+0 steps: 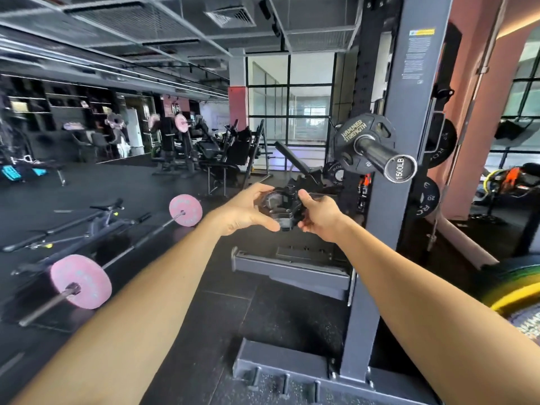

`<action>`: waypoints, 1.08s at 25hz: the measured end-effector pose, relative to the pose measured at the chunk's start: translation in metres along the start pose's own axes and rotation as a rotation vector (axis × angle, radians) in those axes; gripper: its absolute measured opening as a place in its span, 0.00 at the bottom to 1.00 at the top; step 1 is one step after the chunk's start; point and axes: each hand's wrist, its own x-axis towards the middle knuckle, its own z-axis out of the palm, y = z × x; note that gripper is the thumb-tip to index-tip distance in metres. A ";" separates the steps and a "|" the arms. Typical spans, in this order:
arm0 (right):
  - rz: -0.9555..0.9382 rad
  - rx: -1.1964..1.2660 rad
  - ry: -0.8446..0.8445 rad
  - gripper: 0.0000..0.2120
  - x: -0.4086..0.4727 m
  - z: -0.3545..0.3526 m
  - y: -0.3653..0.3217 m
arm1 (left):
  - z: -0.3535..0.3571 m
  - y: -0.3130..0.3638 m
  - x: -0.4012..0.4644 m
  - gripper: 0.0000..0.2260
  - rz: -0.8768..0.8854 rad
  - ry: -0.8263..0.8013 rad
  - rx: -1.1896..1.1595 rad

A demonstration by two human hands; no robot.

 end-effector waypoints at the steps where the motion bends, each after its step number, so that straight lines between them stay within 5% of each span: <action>1: -0.013 -0.017 -0.007 0.17 0.014 0.012 0.002 | -0.014 -0.012 0.012 0.46 -0.011 0.008 0.023; 12: 0.071 -0.025 -0.012 0.16 0.159 0.103 0.036 | -0.099 -0.118 0.120 0.50 -0.042 0.116 0.035; 20: 0.187 -0.179 0.050 0.07 0.293 0.107 0.111 | -0.089 -0.217 0.236 0.42 -0.099 0.100 0.096; 27: 0.349 -0.363 0.087 0.06 0.421 0.100 0.215 | -0.055 -0.331 0.342 0.44 -0.234 0.050 0.156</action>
